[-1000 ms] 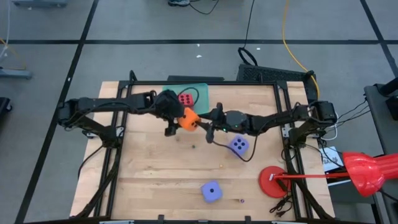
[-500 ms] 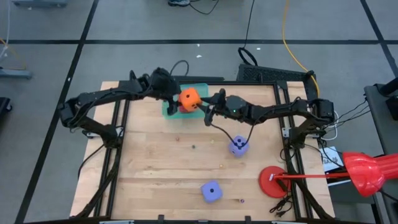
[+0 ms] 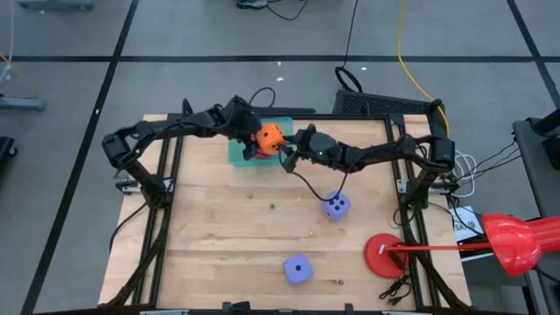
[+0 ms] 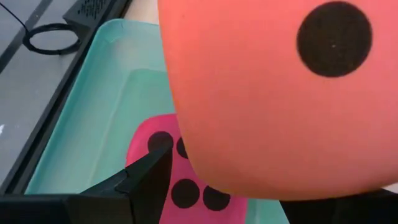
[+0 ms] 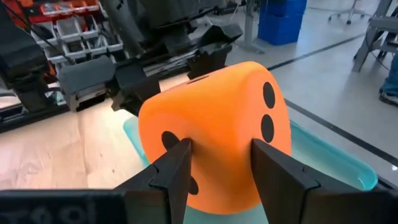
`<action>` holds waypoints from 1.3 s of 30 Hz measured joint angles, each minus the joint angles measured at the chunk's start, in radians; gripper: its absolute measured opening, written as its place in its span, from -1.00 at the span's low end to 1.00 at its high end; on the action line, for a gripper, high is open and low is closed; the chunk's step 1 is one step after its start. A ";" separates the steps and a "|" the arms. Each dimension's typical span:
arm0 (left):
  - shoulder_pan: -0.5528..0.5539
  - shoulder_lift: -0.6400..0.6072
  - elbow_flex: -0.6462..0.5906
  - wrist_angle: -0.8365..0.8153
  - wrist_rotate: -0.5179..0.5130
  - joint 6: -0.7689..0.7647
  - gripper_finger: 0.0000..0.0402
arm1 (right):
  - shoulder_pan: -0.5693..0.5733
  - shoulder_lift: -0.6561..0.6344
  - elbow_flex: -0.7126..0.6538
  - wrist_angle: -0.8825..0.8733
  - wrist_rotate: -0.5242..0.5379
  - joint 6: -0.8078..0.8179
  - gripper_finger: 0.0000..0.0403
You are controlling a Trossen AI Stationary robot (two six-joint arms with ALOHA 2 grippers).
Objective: Pick & Place Dice
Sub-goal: Put the large orange dice into the green bin
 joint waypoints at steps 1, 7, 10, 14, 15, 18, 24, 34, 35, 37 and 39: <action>0.000 0.000 0.000 0.002 -0.001 -0.002 0.33 | -0.002 -0.001 0.000 -0.007 0.000 0.000 -0.24; -0.001 0.000 0.000 0.016 -0.013 -0.012 0.33 | -0.018 -0.002 -0.031 -0.017 -0.013 0.007 -0.24; -0.002 0.000 0.000 0.022 -0.015 -0.019 0.33 | -0.018 0.002 -0.039 -0.035 -0.012 0.027 -0.24; -0.013 -0.005 0.003 0.069 -0.001 -0.036 0.33 | -0.015 0.006 -0.043 -0.092 -0.013 0.033 -0.24; -0.019 -0.006 0.006 0.087 0.014 -0.040 0.33 | -0.015 0.009 -0.043 -0.114 -0.019 0.039 -0.24; -0.040 -0.009 0.010 0.116 0.029 -0.040 0.33 | -0.014 0.008 -0.043 -0.144 -0.028 0.057 -0.24; -0.043 -0.011 0.008 0.116 0.013 -0.039 0.33 | -0.011 0.004 -0.043 -0.154 -0.038 0.063 -0.24; -0.025 -0.006 0.003 0.029 -0.038 -0.024 0.33 | -0.004 -0.053 -0.037 -0.171 -0.032 0.051 -0.24; -0.024 -0.005 0.003 0.030 -0.042 -0.025 0.33 | -0.004 -0.052 -0.036 -0.171 -0.030 0.051 -0.24; -0.024 -0.004 0.003 0.028 -0.042 -0.025 0.33 | -0.002 -0.050 -0.036 -0.180 -0.029 0.051 -0.24; -0.025 -0.005 0.003 0.025 -0.055 -0.025 0.33 | 0.004 -0.057 -0.037 -0.189 -0.034 0.051 -0.24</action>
